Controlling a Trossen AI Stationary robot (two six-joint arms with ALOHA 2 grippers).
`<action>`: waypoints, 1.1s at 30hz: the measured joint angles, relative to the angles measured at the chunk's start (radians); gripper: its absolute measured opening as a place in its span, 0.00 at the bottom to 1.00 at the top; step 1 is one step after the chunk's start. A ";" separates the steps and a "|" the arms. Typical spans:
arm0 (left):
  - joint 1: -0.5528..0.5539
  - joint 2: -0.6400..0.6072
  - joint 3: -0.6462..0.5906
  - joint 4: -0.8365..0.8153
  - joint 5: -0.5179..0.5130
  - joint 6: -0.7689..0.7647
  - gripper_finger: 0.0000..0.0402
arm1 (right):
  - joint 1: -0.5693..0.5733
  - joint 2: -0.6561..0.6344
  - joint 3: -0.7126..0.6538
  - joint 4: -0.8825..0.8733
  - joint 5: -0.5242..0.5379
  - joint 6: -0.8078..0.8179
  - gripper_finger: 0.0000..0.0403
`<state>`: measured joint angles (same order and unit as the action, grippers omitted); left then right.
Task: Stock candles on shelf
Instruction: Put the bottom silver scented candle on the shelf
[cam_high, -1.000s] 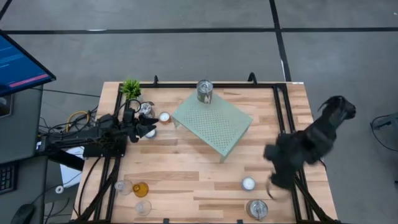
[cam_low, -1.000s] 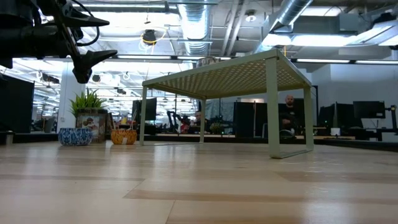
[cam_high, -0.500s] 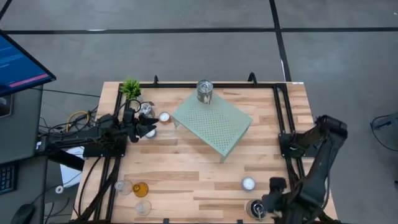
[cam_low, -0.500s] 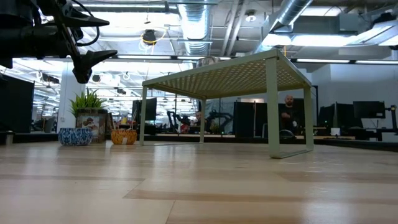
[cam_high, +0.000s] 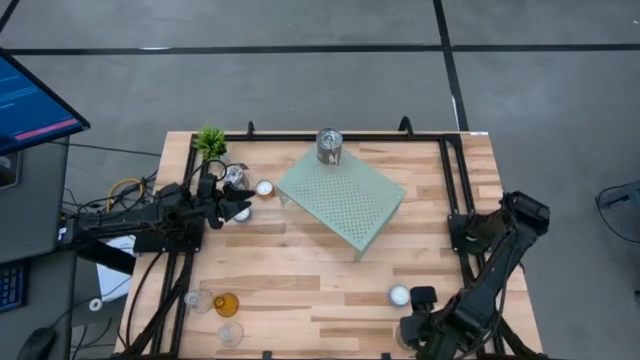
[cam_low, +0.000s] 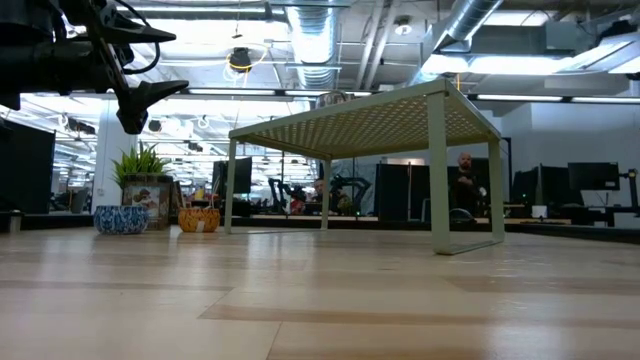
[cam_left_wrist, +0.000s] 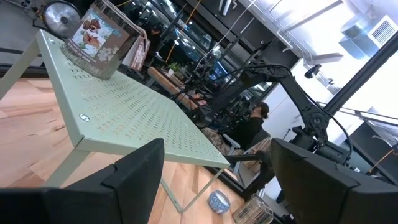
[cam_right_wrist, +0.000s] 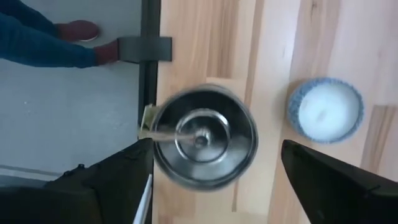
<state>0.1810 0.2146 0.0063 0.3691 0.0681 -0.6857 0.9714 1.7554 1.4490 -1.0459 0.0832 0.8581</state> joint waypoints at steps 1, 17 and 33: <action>0.000 0.000 0.000 0.000 0.000 0.000 0.73 | -0.002 0.000 0.000 0.001 0.000 -0.002 0.83; 0.000 0.000 0.000 0.000 0.000 0.000 0.73 | -0.024 0.001 0.001 0.039 -0.029 0.037 0.79; 0.000 0.000 0.000 0.000 0.000 0.000 0.73 | -0.093 0.001 0.001 0.038 -0.086 0.101 0.95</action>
<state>0.1806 0.2146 0.0063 0.3691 0.0684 -0.6860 0.8787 1.7561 1.4498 -1.0084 -0.0026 0.9595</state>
